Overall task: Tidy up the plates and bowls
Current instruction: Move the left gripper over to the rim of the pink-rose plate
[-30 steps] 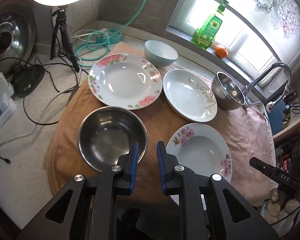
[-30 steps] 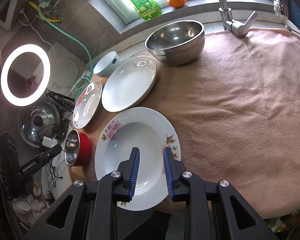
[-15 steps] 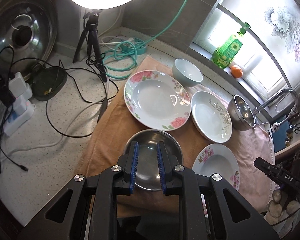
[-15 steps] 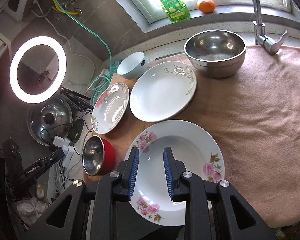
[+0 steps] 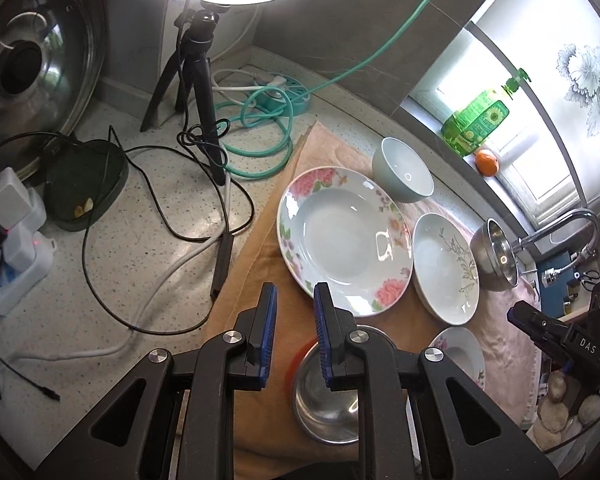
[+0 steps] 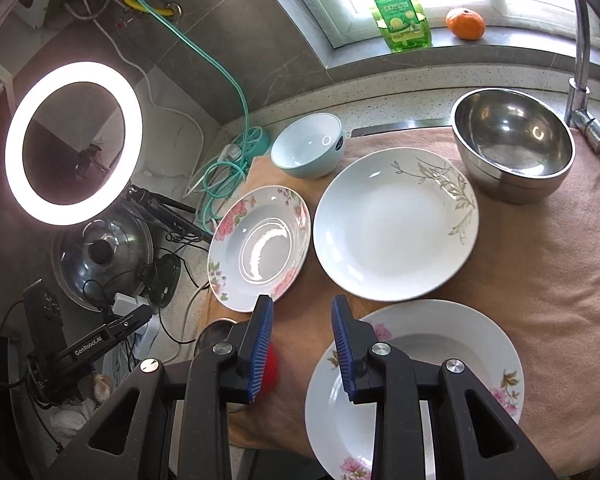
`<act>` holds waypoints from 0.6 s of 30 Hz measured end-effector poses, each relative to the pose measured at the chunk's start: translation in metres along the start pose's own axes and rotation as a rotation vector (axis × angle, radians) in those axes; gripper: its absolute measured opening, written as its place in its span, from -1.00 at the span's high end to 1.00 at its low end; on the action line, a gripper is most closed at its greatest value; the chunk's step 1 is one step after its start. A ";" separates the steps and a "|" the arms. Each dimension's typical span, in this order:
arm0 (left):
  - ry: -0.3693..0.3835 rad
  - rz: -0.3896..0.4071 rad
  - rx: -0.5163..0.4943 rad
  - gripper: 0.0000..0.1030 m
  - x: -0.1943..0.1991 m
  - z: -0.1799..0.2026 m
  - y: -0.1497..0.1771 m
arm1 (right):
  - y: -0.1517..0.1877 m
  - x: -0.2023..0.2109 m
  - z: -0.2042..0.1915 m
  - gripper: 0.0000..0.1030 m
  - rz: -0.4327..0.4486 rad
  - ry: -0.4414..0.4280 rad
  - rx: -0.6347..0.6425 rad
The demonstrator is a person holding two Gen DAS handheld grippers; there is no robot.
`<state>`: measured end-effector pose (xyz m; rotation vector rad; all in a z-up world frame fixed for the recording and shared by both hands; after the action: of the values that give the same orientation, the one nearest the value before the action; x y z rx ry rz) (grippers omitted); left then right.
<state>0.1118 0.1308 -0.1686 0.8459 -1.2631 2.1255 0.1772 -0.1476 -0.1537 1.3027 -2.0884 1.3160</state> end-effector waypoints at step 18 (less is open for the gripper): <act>0.055 -0.089 0.093 0.67 -0.054 -0.018 0.001 | -0.038 -0.103 -0.008 0.46 -0.133 0.006 -0.007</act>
<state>0.1428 0.1399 -0.2150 0.8595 -1.0866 2.1355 0.2608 -0.0933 -0.1998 1.4060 -1.9635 1.2539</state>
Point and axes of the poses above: each gripper's, at about its wrist camera, not at the fingertips, and x roughly against the way its jaws point, z to its right, y to its underside, the point moved 7 cm from there along -x, roughly the way its jaws point, and after that the axes turned 10 degrees about z, right-handed, at the moved point
